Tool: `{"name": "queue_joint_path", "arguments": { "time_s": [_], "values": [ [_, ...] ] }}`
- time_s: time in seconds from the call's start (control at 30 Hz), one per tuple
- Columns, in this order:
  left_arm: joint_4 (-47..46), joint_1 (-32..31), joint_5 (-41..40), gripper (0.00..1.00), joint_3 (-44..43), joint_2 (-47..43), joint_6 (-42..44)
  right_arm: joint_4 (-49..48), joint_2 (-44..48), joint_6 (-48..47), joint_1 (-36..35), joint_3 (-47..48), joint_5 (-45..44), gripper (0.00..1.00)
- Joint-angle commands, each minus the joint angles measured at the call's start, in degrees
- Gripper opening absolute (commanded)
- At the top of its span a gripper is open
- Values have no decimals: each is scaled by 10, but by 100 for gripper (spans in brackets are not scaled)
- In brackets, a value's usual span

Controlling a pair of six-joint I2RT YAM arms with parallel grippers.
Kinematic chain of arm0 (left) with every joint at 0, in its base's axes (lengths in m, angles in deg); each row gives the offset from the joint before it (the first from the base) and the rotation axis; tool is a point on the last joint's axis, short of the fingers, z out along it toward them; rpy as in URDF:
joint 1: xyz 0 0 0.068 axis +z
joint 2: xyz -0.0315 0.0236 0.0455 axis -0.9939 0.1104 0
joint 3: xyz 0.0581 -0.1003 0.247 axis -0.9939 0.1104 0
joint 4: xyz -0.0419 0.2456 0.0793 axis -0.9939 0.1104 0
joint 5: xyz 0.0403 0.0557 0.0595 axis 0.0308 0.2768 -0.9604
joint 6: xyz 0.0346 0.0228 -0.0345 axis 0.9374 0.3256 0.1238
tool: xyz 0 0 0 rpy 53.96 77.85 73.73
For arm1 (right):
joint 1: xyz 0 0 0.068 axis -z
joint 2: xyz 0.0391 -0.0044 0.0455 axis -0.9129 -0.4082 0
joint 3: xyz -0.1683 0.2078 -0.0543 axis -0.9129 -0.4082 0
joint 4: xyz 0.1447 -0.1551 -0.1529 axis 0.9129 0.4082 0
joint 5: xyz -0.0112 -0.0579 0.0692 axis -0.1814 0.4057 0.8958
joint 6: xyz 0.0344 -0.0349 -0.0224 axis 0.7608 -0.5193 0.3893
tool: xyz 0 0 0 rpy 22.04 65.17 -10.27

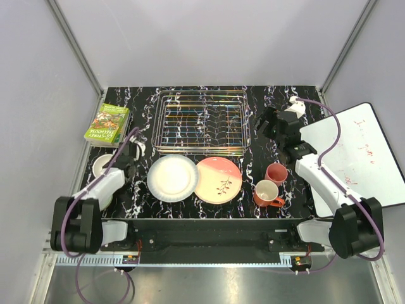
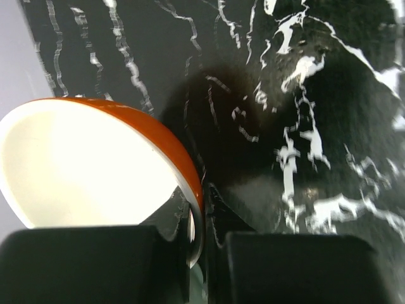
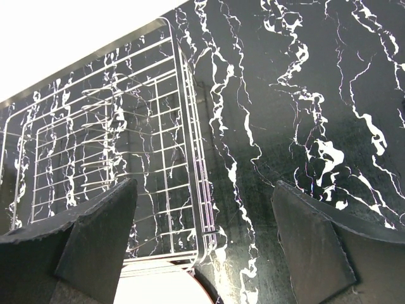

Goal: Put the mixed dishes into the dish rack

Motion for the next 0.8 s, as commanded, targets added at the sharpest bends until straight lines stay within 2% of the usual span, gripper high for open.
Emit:
{"name": "queue_joint_path", "arguments": {
  "time_s": [0.0, 0.13, 0.27, 0.37, 0.53, 0.6, 0.73, 0.77],
  "values": [
    [79, 0, 36, 0, -81, -99, -17, -26, 19, -1, -5, -5, -19, 95],
    [154, -2, 126, 0, -210, -139, -35, -29, 15, 0, -5, -6, -13, 94],
    [214, -4, 241, 0, -393, -100, -88, -30, 20, -3, -5, -9, -13, 94],
    [235, -11, 368, 0, -507, -40, -121, -33, 32, -9, -6, -18, -23, 94],
    [250, -73, 546, 0, -683, 88, -203, -42, 59, -23, -5, -45, -50, 94],
    [250, -99, 612, 0, -732, 151, -232, -64, 67, -27, -5, -60, -52, 92],
    [239, -126, 771, 0, -896, 276, -300, -118, 105, -27, -5, -135, -58, 86],
    [227, -128, 805, 0, -919, 325, -349, -156, 115, -28, -5, -154, -59, 86]
  ]
}}
